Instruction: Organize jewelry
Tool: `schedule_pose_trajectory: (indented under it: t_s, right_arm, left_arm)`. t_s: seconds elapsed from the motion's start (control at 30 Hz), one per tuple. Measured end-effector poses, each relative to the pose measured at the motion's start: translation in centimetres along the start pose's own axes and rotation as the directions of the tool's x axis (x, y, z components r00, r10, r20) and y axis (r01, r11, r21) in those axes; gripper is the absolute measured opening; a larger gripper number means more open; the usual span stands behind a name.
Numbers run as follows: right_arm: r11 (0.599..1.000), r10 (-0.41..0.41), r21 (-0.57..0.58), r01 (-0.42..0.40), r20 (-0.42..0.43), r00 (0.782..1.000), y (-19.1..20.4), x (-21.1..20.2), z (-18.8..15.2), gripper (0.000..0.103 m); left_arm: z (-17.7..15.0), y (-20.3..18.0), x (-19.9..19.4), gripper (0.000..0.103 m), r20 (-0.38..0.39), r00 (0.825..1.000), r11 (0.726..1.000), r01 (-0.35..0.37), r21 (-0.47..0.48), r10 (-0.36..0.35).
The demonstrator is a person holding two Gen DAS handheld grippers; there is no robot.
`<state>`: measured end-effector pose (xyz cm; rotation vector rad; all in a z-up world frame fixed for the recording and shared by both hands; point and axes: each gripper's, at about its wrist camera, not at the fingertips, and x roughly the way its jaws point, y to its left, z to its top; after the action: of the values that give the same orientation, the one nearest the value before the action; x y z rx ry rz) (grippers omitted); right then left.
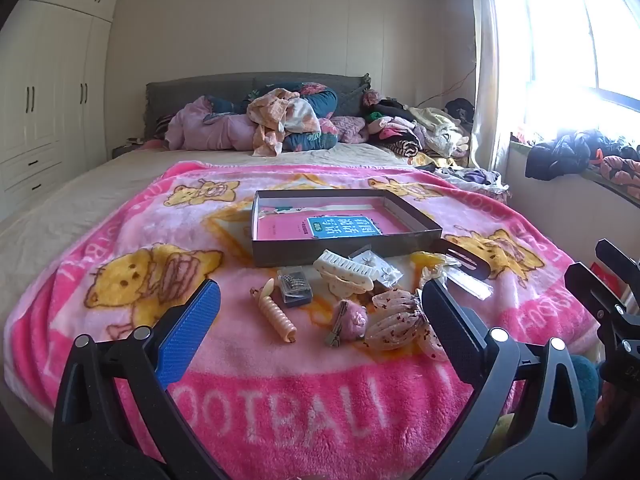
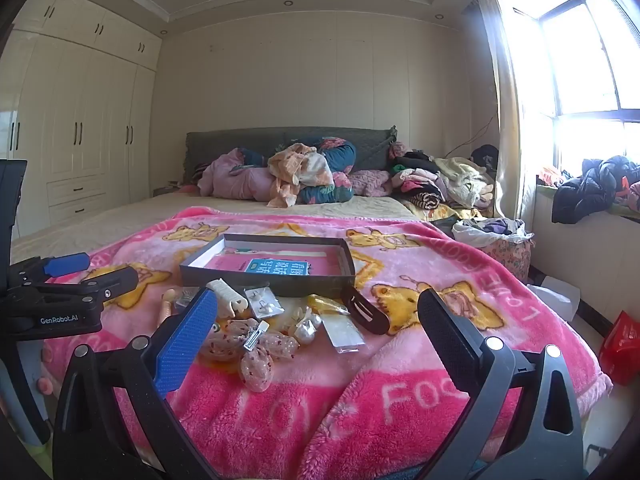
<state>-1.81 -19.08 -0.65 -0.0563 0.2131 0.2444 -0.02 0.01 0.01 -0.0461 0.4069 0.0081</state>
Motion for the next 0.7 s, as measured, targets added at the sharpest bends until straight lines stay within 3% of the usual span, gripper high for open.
schedule_pose_trajectory:
  t_s: [0.7]
  right_arm:
    - [1.0, 0.001, 0.002, -0.001, -0.002, 1.0, -0.02, 0.11, -0.05, 0.097]
  left_arm:
    - [0.0, -0.01, 0.02, 0.092, -0.003, 1.0, 1.0, 0.0, 0.002, 0.0]
